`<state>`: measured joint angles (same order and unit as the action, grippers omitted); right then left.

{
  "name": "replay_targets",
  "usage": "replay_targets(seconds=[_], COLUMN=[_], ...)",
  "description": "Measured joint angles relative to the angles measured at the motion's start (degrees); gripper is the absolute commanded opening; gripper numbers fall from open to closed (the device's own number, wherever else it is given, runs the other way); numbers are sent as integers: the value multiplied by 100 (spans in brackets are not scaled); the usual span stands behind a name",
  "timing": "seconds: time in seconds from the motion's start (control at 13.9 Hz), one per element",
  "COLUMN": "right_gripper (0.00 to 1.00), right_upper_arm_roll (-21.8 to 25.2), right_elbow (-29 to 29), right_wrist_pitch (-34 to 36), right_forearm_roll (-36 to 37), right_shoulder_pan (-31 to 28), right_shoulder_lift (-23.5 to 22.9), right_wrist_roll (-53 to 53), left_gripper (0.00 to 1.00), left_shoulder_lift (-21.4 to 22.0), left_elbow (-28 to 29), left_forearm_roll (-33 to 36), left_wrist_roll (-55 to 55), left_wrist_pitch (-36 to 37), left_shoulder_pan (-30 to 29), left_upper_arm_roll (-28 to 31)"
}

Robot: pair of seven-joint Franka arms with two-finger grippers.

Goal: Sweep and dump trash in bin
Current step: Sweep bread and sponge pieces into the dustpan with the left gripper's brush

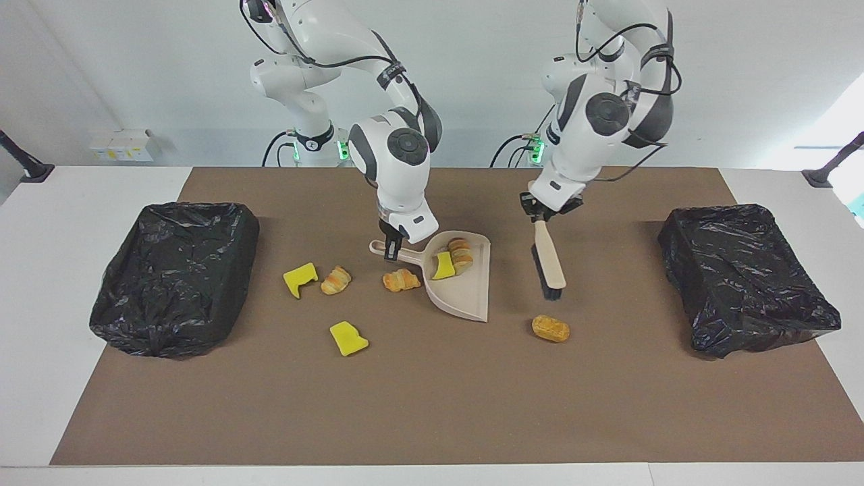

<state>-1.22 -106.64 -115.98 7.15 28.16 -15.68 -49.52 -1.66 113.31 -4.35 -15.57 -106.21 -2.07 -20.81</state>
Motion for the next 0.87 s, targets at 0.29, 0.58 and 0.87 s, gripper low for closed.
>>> replay_targets(seconds=[0.29, 0.58, 0.87], right_gripper=[0, 0, 0], right_upper_arm_roll=[1, 1, 1], right_elbow=[-1, -2, -5], right_wrist_pitch=[0, 0, 2], right_forearm_roll=[0, 0, 0], right_shoulder_pan=[0, 0, 1], right_shoulder_lift=[-1, -1, -1], right_wrist_roll=[13, 13, 49], left_gripper=[0, 0, 0], left_shoulder_lift=[-1032, -1833, -2024], left_elbow=[-757, -1141, -1131], left_forearm_roll=[809, 948, 963], left_wrist_roll=[552, 560, 559], left_wrist_pitch=[-281, -675, -697], left_shoulder_pan=[-149, -53, 378], left_upper_arm_roll=[457, 412, 359])
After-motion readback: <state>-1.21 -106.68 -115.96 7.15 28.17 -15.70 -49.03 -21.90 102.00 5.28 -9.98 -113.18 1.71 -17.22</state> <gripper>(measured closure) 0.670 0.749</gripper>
